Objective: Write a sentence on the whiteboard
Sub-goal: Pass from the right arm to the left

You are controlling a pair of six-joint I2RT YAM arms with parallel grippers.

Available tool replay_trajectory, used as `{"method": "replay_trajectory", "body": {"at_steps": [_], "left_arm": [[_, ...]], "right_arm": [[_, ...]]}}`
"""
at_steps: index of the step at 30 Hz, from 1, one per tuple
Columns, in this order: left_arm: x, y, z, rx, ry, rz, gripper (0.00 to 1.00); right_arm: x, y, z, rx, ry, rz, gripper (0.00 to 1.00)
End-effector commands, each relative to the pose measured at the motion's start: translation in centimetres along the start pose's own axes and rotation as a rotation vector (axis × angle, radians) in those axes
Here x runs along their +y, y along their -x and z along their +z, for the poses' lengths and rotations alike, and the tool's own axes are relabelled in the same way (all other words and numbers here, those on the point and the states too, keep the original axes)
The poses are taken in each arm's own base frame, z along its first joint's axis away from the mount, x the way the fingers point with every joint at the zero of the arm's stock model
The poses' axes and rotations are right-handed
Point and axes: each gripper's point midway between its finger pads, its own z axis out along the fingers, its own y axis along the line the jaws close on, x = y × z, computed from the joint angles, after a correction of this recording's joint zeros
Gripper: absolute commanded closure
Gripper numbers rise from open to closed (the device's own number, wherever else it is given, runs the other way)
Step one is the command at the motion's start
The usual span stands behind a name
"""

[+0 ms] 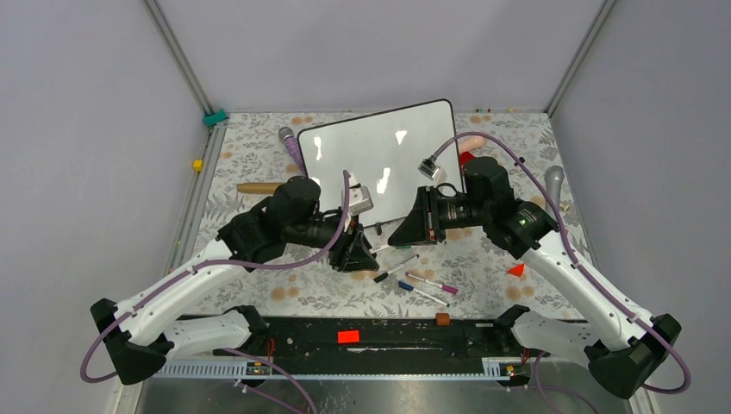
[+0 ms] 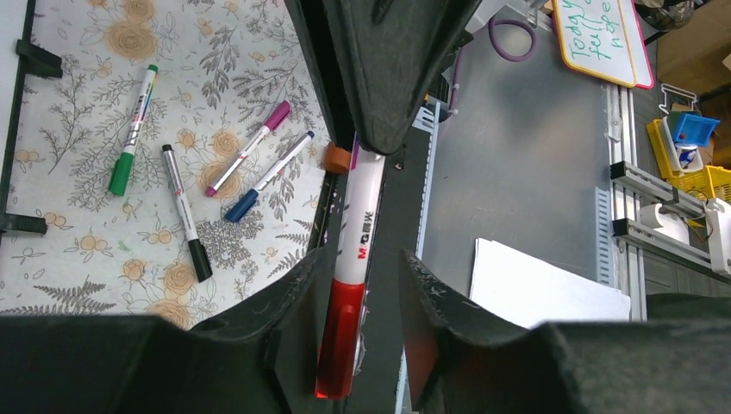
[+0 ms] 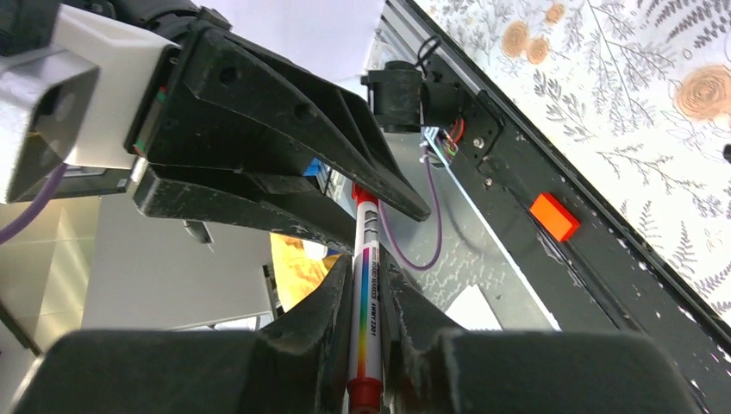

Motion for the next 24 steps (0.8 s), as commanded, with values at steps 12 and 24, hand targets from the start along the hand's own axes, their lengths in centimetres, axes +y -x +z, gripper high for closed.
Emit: {"method": "replay_trajectory", "body": {"at_steps": [12, 24], "left_arm": [[-2.4, 2.3, -1.9, -0.091, -0.139, 0.079, 0.65], [-2.6, 2.0, -2.1, -0.08, -0.159, 0.087, 1.0]], "right_arm": [[3.4, 0.7, -1.3, 0.022, 0.154, -0.031, 1.0], [2.9, 0.9, -1.1, 0.014, 0.134, -0.009, 1.0]]}}
